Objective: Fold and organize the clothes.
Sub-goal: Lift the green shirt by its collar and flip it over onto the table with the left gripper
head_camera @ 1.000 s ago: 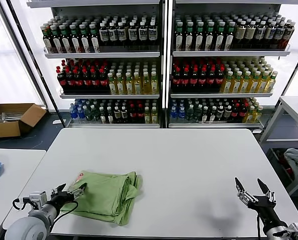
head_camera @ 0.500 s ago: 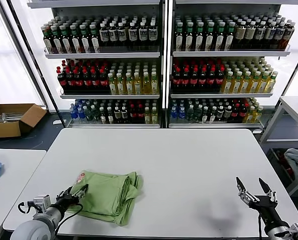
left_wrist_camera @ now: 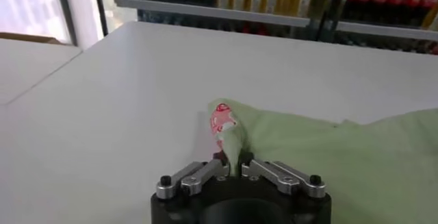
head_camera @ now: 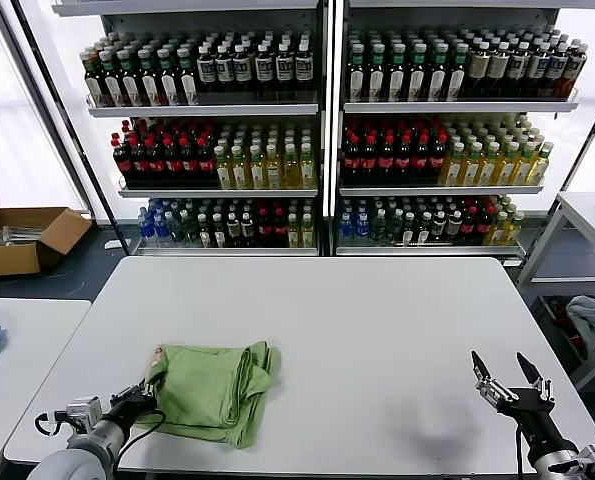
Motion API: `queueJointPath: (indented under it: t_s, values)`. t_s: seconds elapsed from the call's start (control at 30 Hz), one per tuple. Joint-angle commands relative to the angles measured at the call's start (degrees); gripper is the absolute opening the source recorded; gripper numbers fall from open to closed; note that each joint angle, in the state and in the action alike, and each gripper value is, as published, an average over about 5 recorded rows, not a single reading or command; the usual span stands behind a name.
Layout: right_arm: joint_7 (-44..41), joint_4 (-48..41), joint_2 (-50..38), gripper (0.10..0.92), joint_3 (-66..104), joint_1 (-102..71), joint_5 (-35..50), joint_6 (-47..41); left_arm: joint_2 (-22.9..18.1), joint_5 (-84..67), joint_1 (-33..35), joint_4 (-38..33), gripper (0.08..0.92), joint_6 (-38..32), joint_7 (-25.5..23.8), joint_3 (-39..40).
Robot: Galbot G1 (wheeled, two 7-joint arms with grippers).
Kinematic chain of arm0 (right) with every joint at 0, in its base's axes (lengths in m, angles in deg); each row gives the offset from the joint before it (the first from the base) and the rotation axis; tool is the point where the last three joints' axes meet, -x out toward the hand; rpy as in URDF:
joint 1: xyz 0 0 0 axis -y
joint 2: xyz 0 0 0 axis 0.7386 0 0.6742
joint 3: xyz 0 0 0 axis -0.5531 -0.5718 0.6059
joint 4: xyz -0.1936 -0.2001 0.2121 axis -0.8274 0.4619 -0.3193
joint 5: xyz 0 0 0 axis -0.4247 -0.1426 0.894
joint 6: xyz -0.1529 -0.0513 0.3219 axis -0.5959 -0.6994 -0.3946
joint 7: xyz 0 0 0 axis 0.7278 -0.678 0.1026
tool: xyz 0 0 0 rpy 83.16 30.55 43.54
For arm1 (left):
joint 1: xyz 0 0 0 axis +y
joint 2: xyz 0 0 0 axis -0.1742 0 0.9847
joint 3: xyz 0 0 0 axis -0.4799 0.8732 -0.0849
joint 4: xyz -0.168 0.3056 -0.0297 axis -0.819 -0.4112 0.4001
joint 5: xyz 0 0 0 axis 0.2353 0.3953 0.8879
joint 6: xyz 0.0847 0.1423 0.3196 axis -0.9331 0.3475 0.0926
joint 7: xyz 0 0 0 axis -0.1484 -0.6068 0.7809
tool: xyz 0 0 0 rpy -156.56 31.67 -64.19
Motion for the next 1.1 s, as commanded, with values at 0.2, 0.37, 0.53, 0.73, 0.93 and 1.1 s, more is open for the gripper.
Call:
queueJointPath:
  t_s: [0.2,0.37,0.53,0.73,0.93,1.1]
  values:
    - [-0.01,0.01,0.17,0.823,-0.18,0.20,0.01,0.01,0.19,-1.19,1.82,-0.65,0.139,-3.19,3.33,-21.22]
    - [0.00,-0.15,0.29,0.823,-1.05,0.84,0.01,0.03,6.40,-2.30,3.71,2.29,0.139,-2.32,0.42,-30.94]
    - [0.06,-0.03,0.24,0.823,-1.71,1.27,0.04,0.01,11.72,-2.26,4.35,3.21,0.139,-0.87,-0.77,-34.60]
    - [0.22,0.86,0.09,0.823,-1.45,0.70,0.17,0.21,12.63,-0.84,3.46,-0.22,0.139,0.88,-0.31,-32.93]
    - [0.23,0.44,-0.23,0.823,-0.98,0.54,0.61,0.60,8.76,4.06,2.26,-3.63,0.139,0.96,0.99,-24.37]
    - [0.26,0.53,-0.15,0.823,-0.98,0.85,0.61,0.53,5.69,3.62,0.69,-8.48,0.139,1.22,5.94,-16.18]
